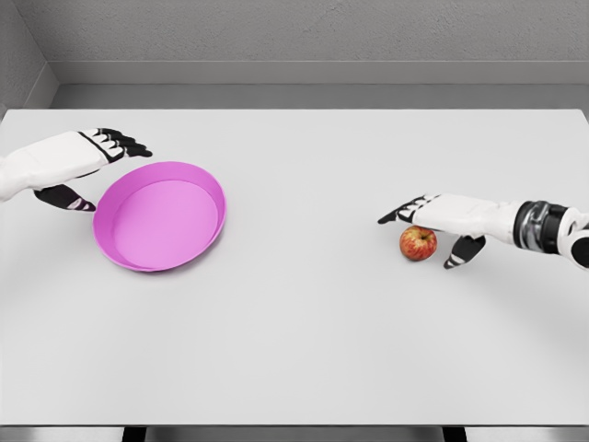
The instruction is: Put the apple on the plate with both arms
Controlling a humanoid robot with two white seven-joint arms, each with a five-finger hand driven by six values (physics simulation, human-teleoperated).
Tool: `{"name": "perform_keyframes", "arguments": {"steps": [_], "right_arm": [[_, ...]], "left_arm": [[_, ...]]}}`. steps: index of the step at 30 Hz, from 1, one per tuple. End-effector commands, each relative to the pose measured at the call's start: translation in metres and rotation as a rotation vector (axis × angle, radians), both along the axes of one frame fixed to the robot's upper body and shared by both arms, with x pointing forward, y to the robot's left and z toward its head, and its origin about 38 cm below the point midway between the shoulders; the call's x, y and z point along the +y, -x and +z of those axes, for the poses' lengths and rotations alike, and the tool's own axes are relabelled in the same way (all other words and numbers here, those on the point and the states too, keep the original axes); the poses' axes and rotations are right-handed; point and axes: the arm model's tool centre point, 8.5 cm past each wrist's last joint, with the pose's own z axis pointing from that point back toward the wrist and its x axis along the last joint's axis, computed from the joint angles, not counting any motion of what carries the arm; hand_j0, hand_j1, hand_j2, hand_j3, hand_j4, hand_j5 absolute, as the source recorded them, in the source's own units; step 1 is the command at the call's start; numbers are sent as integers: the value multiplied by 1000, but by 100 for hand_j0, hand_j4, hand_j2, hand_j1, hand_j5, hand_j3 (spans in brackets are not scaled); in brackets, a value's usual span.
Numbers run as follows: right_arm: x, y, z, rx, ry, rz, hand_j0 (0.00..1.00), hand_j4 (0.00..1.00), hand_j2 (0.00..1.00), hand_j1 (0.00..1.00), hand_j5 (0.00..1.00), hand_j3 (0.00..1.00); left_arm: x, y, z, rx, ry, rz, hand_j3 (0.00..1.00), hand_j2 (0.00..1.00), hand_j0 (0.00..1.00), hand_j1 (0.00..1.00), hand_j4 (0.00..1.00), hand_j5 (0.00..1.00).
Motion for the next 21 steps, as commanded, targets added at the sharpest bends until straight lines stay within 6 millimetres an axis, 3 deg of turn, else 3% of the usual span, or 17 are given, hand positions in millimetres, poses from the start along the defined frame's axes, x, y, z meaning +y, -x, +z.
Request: {"name": "perform_keyframes", "arguments": {"steps": [1, 6, 9, 14, 17, 21], "right_arm": [[1, 1, -3, 8, 1, 2, 100, 100, 100, 100, 100, 100], [1, 2, -7, 20, 6, 0, 100, 100, 100, 100, 100, 100], [0, 4, -9, 43, 26, 0, 65, 65, 65, 65, 65, 65], [-2, 5, -12, 58, 38, 1, 56, 56, 56, 56, 56, 56], [-1, 5, -11, 57, 37, 1, 44, 44, 44, 44, 44, 44], [-2, 4, -10, 56, 37, 0, 44, 44, 44, 44, 44, 44]], "left_arm": [[-1, 0, 0, 1, 7, 0, 100, 100, 100, 100, 100, 100], [0, -1, -1, 2, 6, 3, 100, 100, 100, 100, 100, 100], [0, -1, -1, 2, 5, 3, 100, 100, 100, 100, 100, 100], [0, -1, -1, 2, 5, 3, 100, 100, 100, 100, 100, 100], [0, -1, -1, 2, 5, 3, 100, 100, 100, 100, 100, 100], [0, -1, -1, 2, 5, 3, 100, 100, 100, 100, 100, 100]]}}
